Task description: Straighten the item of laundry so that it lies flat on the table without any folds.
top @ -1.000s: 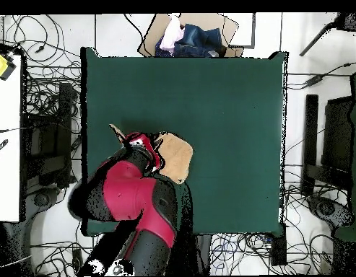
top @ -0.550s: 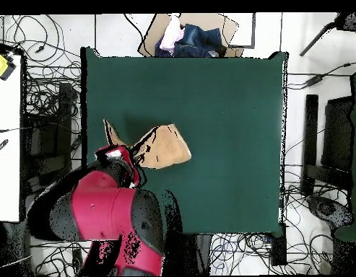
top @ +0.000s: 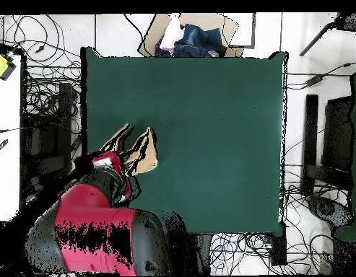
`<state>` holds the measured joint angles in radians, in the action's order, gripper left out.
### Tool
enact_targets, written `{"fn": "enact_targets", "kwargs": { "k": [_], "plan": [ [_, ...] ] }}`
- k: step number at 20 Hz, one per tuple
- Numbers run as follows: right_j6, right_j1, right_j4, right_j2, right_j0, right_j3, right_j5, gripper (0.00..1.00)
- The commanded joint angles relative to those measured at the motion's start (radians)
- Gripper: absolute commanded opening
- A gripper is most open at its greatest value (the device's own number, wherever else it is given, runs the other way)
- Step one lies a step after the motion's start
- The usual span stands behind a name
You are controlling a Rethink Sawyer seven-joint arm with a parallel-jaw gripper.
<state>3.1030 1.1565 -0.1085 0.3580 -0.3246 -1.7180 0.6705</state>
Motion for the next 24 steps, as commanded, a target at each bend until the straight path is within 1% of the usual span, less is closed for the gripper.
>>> {"fn": "enact_targets", "kwargs": {
  "k": [1,4,6,7,9,10,12,14,15,17,19,21,22,24],
  "plan": [
    [-0.237,0.061,0.026,-0.142,0.082,-0.095,0.015,0.0],
    [-0.216,0.06,0.019,-0.166,0.1,-0.122,-0.026,0.0],
    [-0.144,0.051,0.0,-0.149,0.079,-0.113,-0.017,0.0],
    [-0.09,0.04,-0.015,-0.133,0.064,-0.109,-0.026,0.0],
    [-0.026,0.01,-0.032,-0.113,0.056,-0.118,-0.072,0.0],
    [-0.041,0.002,-0.024,-0.126,0.078,-0.138,-0.111,0.0],
    [-0.089,-0.031,-0.046,-0.166,0.139,-0.181,-0.251,0.0],
    [-0.128,-0.086,-0.1,-0.244,0.231,-0.226,-0.445,0.0],
    [-0.134,-0.114,-0.136,-0.289,0.28,-0.242,-0.536,0.0],
    [-0.12,-0.163,-0.224,-0.338,0.339,-0.248,-0.675,0.0],
    [-0.111,-0.176,-0.275,-0.365,0.367,-0.247,-0.717,0.0],
    [-0.11,-0.162,-0.308,-0.409,0.398,-0.252,-0.709,0.0],
    [-0.1,-0.162,-0.316,-0.392,0.38,-0.241,-0.703,0.0],
    [-0.105,-0.15,-0.324,-0.4,0.373,-0.225,-0.656,0.0]
  ]
}}
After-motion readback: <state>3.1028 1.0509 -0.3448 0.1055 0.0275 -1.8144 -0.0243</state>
